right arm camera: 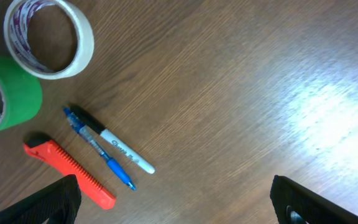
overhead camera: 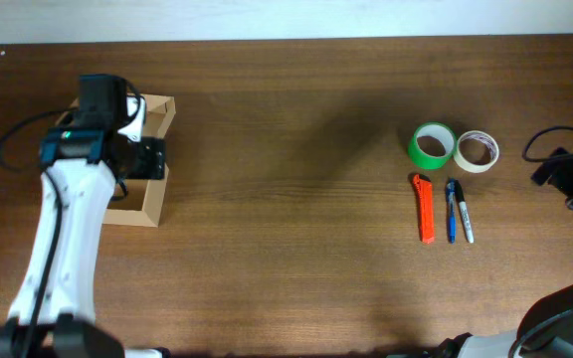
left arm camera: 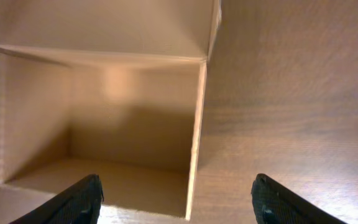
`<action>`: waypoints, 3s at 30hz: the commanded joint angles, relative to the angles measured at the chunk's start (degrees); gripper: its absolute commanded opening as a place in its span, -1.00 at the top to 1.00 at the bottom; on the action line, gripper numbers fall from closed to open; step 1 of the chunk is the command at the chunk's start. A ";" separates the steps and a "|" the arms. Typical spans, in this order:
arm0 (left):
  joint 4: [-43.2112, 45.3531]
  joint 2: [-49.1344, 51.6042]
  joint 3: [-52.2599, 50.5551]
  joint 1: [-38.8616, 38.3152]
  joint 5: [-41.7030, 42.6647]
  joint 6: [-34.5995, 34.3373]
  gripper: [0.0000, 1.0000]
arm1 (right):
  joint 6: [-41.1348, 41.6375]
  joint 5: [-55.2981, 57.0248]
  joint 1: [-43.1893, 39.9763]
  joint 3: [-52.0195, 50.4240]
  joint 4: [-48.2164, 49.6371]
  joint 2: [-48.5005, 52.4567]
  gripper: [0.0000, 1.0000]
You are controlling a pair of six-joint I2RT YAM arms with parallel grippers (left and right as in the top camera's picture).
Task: Pack container
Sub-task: 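Lower the left gripper onto the cardboard box's near wall and grip it, then drag the cardboard box with the left gripper rightward toward the tapes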
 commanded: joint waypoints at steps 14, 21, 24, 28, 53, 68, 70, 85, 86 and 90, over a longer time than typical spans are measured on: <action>4.26 17.07 0.61 0.44 3.63 3.58 0.38 | 0.68 -3.61 -0.15 0.66 0.33 -0.04 -0.98; 4.48 19.63 0.61 1.42 3.69 3.26 0.97 | 0.70 -4.02 -0.15 0.66 0.11 -0.07 -0.98; 4.24 19.58 1.07 1.38 3.91 2.14 0.97 | 0.68 -4.28 -0.15 0.66 0.13 -0.07 -0.98; 0.42 19.56 5.46 0.85 6.64 -2.01 0.97 | 0.68 -5.53 -0.15 0.66 0.15 -0.07 -0.98; -15.67 24.72 48.41 -35.06 7.13 -23.82 0.97 | 0.48 -7.10 -0.17 0.68 0.59 -0.07 -0.99; -8.85 41.83 48.52 -44.48 10.75 -17.84 0.97 | 0.48 -8.37 -0.15 0.68 0.59 -0.07 -0.99; -8.50 43.04 48.52 -44.57 10.95 -16.46 0.97 | 0.48 -8.63 -0.15 0.66 0.59 -0.07 -0.98; -2.27 48.26 48.50 -47.21 13.11 -10.56 0.97 | 0.48 -9.46 -0.15 0.66 0.61 -0.07 -0.99; -2.45 49.05 48.50 -47.25 13.11 -10.19 0.97 | 0.48 -9.46 -0.15 0.66 0.61 -0.07 -0.98; -2.40 49.37 48.54 -47.30 12.72 -9.31 0.79 | 0.46 -9.68 -0.15 0.66 0.61 -0.07 -0.98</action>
